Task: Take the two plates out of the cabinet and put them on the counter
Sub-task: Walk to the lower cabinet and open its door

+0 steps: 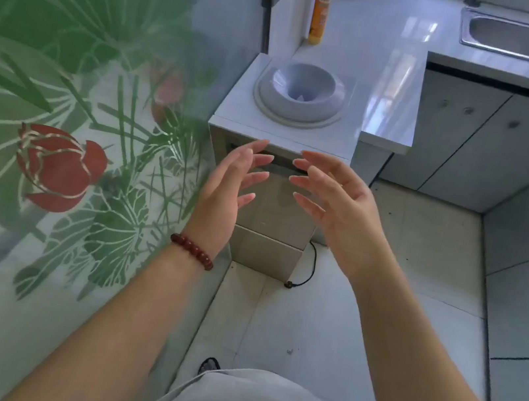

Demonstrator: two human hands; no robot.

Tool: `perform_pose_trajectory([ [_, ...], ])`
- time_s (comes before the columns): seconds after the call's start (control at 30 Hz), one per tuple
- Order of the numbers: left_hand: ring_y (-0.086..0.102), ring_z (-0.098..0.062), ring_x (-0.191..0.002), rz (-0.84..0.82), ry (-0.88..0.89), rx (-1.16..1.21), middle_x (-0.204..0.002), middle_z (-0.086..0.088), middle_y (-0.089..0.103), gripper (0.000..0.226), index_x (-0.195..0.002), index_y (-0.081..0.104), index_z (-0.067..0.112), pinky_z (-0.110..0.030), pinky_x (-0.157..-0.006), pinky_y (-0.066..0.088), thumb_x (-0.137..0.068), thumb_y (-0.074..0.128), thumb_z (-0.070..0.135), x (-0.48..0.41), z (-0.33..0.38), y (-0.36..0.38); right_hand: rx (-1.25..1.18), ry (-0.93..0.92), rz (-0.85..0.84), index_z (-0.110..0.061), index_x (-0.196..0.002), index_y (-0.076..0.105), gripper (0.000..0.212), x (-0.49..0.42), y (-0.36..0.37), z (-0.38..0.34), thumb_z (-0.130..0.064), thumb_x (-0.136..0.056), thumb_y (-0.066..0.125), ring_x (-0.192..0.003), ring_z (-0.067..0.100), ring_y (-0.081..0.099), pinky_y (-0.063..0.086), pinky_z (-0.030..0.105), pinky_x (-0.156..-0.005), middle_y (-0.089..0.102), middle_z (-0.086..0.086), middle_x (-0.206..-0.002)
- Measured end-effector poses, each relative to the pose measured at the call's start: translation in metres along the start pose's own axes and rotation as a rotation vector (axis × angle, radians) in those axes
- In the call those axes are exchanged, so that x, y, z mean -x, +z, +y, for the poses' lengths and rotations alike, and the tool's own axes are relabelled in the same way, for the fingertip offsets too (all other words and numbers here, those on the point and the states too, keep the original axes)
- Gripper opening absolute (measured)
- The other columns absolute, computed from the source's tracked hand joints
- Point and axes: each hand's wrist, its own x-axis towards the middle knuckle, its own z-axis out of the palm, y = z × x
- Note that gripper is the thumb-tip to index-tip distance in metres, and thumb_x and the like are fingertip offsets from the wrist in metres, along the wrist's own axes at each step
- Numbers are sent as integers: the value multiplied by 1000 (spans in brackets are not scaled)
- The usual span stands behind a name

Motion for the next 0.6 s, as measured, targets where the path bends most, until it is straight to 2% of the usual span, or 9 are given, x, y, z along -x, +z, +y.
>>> perform_pose_trajectory([
  [0.23, 61, -10, -108, -108, -46, -16, -117, 9, 65, 38, -109, 60, 42, -43, -99, 43, -83, 36, 55, 18, -6, 77, -25, -7, 102, -25, -102, 68, 24, 38, -68, -4, -28, -78, 66, -98, 13, 66, 50, 28, -84, 71, -6, -102],
  [0.6, 61, -19, -109, -403, -81, -27, -119, -2, 64, 41, -113, 61, 25, -46, -96, 43, -86, 37, 45, 46, -24, 201, -33, -56, 348, -28, -102, 68, 22, 116, -169, -5, -28, -81, 64, -101, 15, 65, 51, 27, -84, 70, -7, -101],
])
